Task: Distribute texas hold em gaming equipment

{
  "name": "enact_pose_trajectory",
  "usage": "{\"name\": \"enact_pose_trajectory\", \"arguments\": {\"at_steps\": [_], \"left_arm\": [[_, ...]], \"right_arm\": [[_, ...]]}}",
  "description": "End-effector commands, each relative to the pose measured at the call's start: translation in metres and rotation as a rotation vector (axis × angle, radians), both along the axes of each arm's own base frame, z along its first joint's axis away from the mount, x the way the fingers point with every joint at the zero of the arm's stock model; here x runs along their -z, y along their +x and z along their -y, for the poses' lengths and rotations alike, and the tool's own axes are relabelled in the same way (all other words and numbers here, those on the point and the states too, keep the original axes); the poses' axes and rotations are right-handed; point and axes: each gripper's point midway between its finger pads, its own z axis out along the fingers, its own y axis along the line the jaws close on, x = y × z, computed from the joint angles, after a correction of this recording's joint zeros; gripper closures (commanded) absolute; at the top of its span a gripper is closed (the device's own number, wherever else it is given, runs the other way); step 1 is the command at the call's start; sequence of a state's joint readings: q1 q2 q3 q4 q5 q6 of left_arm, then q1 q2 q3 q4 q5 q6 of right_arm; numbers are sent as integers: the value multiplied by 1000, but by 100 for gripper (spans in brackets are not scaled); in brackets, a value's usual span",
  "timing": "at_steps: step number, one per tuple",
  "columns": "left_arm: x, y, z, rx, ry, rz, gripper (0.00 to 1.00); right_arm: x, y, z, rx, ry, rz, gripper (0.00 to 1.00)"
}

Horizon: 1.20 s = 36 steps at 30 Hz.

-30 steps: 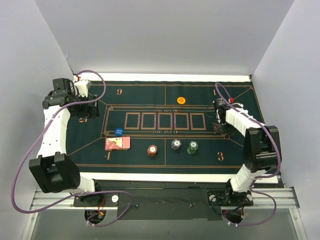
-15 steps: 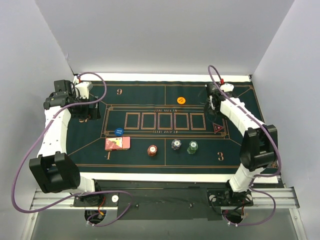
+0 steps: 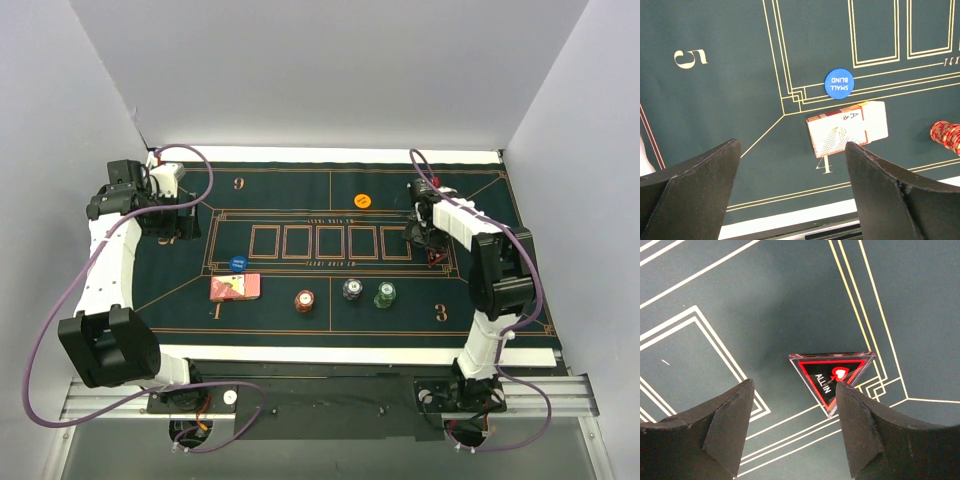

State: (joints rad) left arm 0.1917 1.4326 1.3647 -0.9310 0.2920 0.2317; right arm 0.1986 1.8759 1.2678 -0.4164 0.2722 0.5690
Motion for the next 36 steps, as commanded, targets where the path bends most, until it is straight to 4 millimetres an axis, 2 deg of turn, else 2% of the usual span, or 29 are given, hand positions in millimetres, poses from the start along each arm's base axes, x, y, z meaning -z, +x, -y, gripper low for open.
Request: {"name": "enact_pose_trajectory", "arguments": {"at_steps": [1, 4, 8, 10, 17, 22, 26, 28, 31, 32, 33, 34, 35, 36], "left_arm": [[-5, 6, -2, 12, 27, 48, 4], [8, 5, -2, 14, 95, 30, 4], [16, 3, 8, 43, 134, 23, 4], [15, 5, 10, 47, 125, 23, 4], [10, 7, 11, 50, 126, 34, 4], [8, 5, 12, 55, 122, 35, 4], [10, 4, 12, 53, 116, 34, 4], [12, 5, 15, 56, 105, 31, 4], [22, 5, 17, 53, 98, 17, 4], [27, 5, 17, 44, 99, 15, 4], [29, 5, 17, 47, 97, 13, 4], [33, 4, 19, 49, 96, 6, 4], [36, 3, 18, 47, 91, -3, 4], [39, 2, 19, 42, 85, -11, 4]], "right_arm": [[7, -8, 7, 23, 8, -13, 39], [10, -14, 14, 52, 5, -28, 42], [14, -28, 20, 67, -9, -58, 47], [13, -38, 25, 82, -28, -66, 52], [9, -76, 51, 143, -117, -85, 58], [1, -85, 61, 173, -107, -66, 59], [-14, -70, 35, 98, -32, -1, 57], [-32, -58, 11, 23, 7, 47, 54], [-71, -39, -43, -143, 78, 139, 50], [-78, -40, -69, -223, 116, 148, 47], [-89, -38, -82, -261, 123, 161, 45], [-102, -38, -105, -336, 126, 184, 44], [-105, -42, -115, -367, 121, 177, 41], [-114, -46, -137, -436, 125, 192, 40]]}}
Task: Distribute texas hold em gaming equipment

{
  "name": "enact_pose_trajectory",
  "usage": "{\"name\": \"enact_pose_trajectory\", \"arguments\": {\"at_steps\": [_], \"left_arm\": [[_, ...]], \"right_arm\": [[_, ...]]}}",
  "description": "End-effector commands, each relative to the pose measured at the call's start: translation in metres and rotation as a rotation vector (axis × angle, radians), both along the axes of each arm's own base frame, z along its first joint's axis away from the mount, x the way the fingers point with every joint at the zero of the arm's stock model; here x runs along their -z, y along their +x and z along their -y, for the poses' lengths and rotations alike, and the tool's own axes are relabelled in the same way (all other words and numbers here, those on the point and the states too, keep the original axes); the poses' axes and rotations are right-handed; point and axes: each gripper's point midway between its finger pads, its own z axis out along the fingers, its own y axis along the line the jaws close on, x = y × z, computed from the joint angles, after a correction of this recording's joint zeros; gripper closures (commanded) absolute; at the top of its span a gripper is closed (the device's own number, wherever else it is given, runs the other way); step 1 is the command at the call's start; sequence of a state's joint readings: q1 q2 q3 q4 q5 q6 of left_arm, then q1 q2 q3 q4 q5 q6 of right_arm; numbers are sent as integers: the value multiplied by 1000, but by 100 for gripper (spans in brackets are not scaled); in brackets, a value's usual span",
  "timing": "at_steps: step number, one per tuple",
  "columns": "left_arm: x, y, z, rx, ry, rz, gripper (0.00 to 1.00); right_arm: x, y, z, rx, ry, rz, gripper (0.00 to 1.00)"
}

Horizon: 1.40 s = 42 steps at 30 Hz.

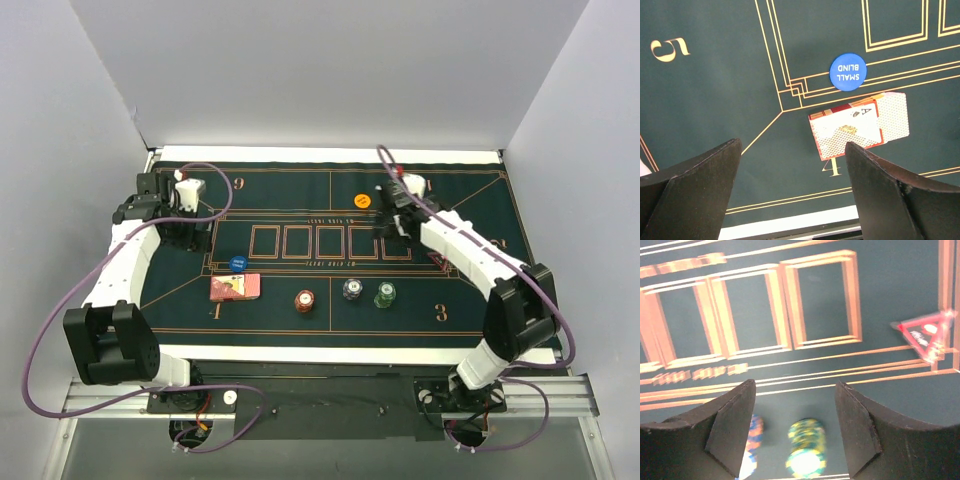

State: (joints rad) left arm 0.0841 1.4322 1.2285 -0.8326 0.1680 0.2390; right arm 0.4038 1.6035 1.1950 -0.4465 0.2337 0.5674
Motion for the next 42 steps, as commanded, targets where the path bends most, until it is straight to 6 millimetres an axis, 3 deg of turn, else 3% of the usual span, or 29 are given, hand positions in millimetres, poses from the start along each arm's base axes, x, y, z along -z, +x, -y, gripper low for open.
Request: {"name": "enact_pose_trajectory", "arguments": {"at_steps": [1, 6, 11, 17, 22, 29, 42], "left_arm": [[1, 5, 5, -7, -37, 32, 4], [1, 3, 0, -39, -104, -2, 4], [-3, 2, -4, -62, -130, -9, 4], [-4, -3, -5, -67, -125, -8, 4], [-7, -3, -5, -67, -125, 1, 4], [-9, -4, -9, -69, -117, 1, 4], [-15, -3, -15, -77, -112, 17, 4]], "right_arm": [[-44, -19, -68, -242, 22, 33, 38], [-43, -60, -140, -464, 40, 10, 33], [-24, -94, -174, -614, 4, -51, 28], [-15, -119, -206, -733, 13, -86, 26], [2, -128, -216, -772, -14, -128, 25], [10, -140, -234, -836, -24, -148, 25], [39, -140, -234, -832, -76, -186, 36]]}}
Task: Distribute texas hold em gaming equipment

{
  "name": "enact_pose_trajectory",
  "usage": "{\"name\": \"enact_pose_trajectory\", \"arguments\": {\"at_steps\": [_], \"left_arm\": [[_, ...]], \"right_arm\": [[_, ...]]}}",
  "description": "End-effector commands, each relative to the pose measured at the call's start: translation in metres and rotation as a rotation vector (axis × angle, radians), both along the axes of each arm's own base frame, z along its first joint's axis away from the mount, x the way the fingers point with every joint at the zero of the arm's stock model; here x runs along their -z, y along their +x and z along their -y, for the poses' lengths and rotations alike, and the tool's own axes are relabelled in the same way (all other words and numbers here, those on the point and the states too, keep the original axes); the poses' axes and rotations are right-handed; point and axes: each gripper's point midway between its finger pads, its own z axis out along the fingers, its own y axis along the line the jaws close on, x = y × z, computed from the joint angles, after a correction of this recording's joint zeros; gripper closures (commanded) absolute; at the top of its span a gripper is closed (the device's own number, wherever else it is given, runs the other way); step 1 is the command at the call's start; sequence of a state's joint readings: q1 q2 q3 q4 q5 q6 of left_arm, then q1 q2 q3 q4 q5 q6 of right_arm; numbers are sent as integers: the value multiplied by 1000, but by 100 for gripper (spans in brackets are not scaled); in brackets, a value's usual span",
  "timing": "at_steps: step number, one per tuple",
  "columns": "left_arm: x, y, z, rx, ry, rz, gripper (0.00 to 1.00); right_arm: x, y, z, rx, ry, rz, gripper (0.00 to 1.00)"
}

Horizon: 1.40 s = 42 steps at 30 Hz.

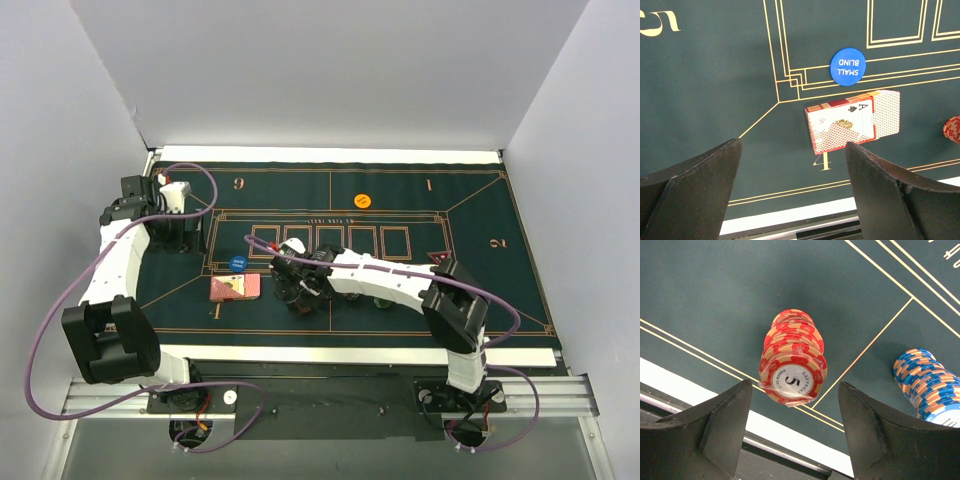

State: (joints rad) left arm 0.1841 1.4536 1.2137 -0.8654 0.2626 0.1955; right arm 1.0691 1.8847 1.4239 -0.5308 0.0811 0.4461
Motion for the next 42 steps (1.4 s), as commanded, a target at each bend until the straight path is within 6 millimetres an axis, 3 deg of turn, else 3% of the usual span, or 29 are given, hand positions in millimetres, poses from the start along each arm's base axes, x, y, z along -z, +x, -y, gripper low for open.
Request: {"name": "enact_pose_trajectory", "arguments": {"at_steps": [1, 8, 19, 30, 36, 42], "left_arm": [[-27, 8, -3, 9, 7, 83, 4], [-28, 5, -7, 5, 19, 86, 4], [-30, 2, -6, 13, 20, 88, 4], [-32, 2, -8, 19, 37, 97, 4], [-33, 2, -8, 22, 37, 98, 4], [-34, 1, -7, 27, 35, 101, 4]], "right_arm": [[1, 5, 1, 1, -25, 19, 38], [4, 8, -3, 1, -22, 22, 54], [-2, 13, -5, -10, -15, 41, 63], [-13, 19, -8, -7, 10, 58, 85], [-24, 27, -10, 9, 44, 68, 88], [-52, 58, -24, 29, 86, 92, 87]]}}
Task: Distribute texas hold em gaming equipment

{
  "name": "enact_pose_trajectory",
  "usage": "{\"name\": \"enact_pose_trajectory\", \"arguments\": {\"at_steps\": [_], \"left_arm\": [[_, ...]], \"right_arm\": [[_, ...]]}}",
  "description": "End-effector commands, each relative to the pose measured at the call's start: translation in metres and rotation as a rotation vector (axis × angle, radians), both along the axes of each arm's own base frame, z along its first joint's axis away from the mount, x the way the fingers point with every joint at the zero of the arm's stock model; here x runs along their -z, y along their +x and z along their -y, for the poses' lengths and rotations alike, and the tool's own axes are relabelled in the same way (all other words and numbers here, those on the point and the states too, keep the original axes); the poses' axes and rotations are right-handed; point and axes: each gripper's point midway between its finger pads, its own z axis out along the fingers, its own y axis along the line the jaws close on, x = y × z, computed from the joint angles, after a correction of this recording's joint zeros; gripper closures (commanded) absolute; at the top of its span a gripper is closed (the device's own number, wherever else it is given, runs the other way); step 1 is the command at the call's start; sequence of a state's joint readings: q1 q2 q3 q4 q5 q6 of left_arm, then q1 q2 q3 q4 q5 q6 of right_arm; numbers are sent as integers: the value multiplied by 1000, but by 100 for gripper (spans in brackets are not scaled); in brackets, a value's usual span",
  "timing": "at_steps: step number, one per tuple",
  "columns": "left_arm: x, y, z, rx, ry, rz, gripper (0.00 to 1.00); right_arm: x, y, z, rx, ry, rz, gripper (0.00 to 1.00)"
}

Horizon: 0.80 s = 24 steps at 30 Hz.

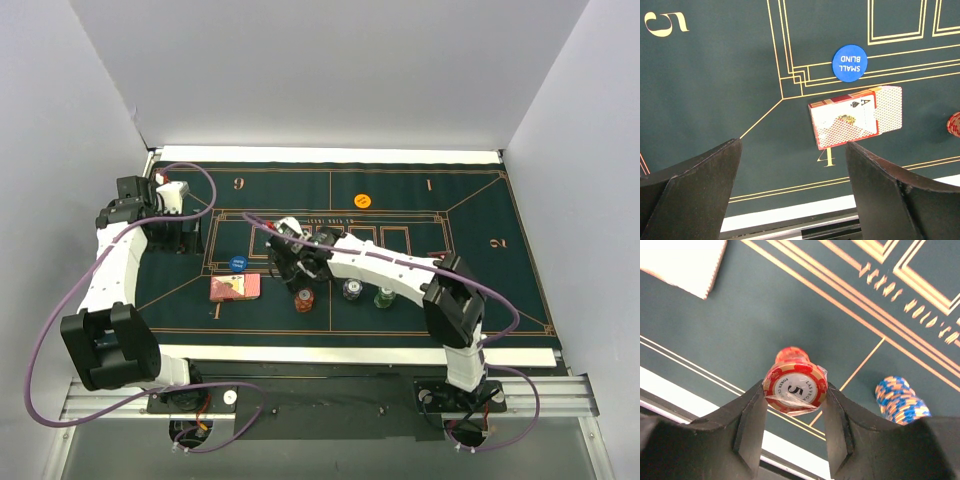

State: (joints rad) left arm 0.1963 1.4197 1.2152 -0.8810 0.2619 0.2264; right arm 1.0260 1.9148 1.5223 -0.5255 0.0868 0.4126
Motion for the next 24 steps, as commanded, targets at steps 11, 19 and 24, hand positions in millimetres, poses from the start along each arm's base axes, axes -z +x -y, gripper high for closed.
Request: {"name": "enact_pose_trajectory", "arguments": {"at_steps": [11, 19, 24], "left_arm": [[-24, 1, -5, 25, 30, 75, 4], [-31, 2, -4, 21, 23, 91, 4], [-32, 0, -5, 22, 30, 91, 4]], "right_arm": [[-5, 1, 21, 14, -44, 6, 89], [-6, -9, 25, 4, -45, 7, 87], [-9, -10, 21, -5, -37, 15, 86]]}}
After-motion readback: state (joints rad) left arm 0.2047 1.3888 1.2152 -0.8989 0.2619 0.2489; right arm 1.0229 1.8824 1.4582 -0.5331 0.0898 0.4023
